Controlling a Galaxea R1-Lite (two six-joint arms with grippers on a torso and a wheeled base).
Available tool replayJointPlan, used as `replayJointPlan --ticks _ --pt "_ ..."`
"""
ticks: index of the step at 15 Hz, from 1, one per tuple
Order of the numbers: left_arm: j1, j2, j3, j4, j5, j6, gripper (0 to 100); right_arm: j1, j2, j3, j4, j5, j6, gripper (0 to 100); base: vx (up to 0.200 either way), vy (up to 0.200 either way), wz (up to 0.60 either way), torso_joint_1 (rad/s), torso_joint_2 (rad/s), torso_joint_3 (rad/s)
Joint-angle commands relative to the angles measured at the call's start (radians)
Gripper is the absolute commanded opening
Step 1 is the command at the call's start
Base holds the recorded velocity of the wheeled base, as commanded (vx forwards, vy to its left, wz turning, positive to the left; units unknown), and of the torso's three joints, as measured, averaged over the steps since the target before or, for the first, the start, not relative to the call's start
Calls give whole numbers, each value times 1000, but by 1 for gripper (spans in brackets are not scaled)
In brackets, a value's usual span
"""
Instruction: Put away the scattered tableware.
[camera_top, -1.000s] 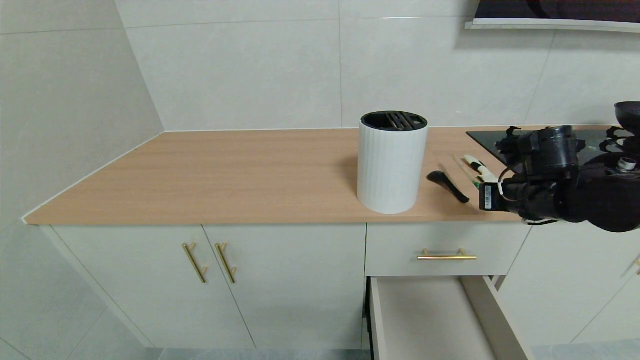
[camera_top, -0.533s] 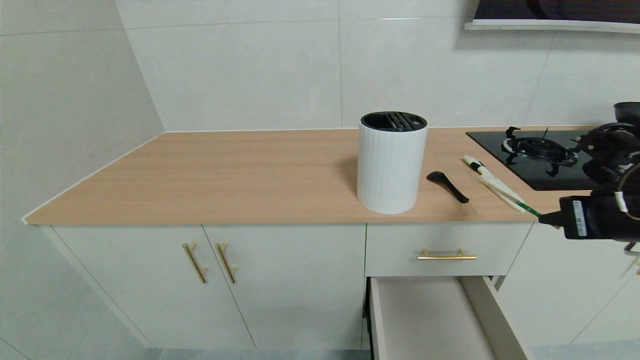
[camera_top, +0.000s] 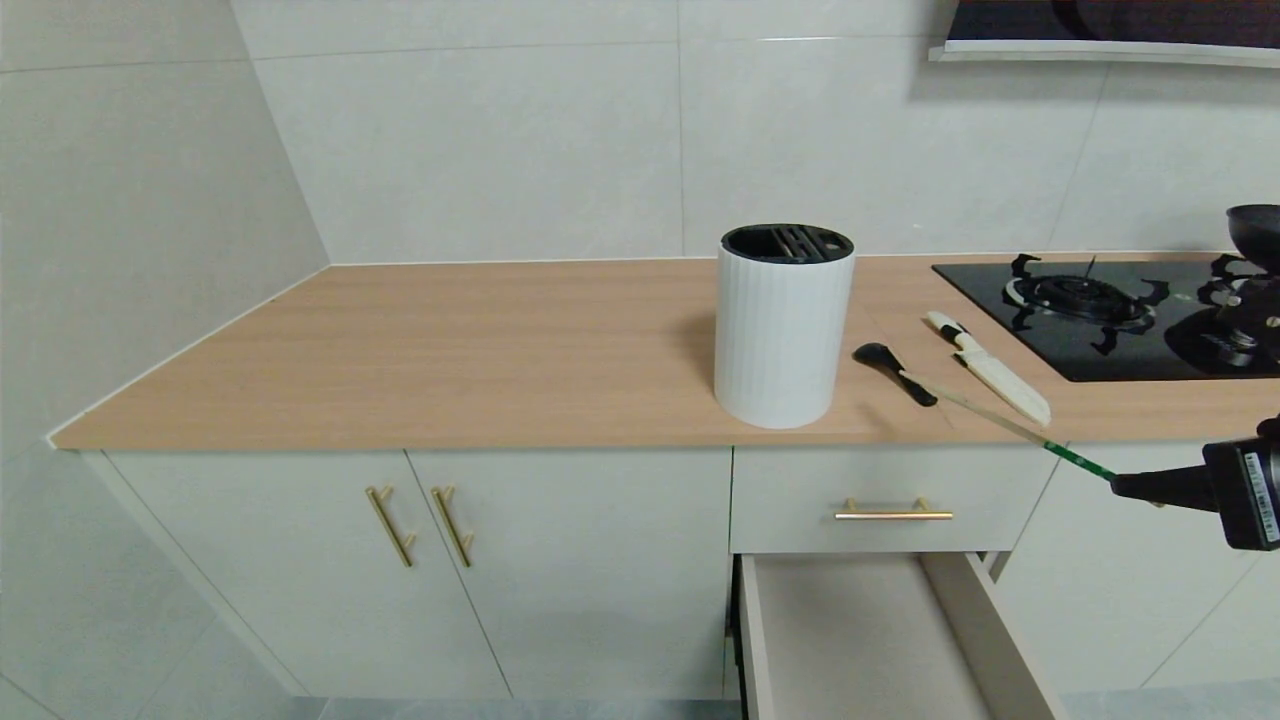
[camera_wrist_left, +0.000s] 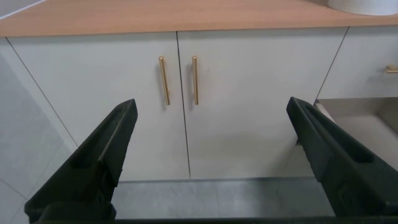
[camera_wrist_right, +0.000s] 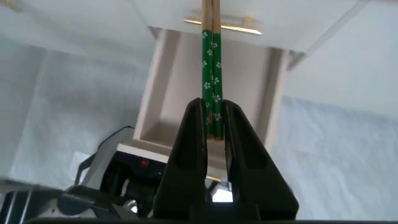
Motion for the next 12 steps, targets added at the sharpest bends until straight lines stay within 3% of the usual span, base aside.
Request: replayJointPlan --ticks 1,6,12 --pt "0 1 0 0 0 1 100 1 4 15 -5 6 -7 0 0 0 0 0 0 0" --pt "0 1 0 0 0 1 100 18 28 81 -100 6 -23 0 0 0 0 0 0 0" --pt "0 1 0 0 0 0 100 35 44 98 -109 3 -30 0 0 0 0 0 0 0"
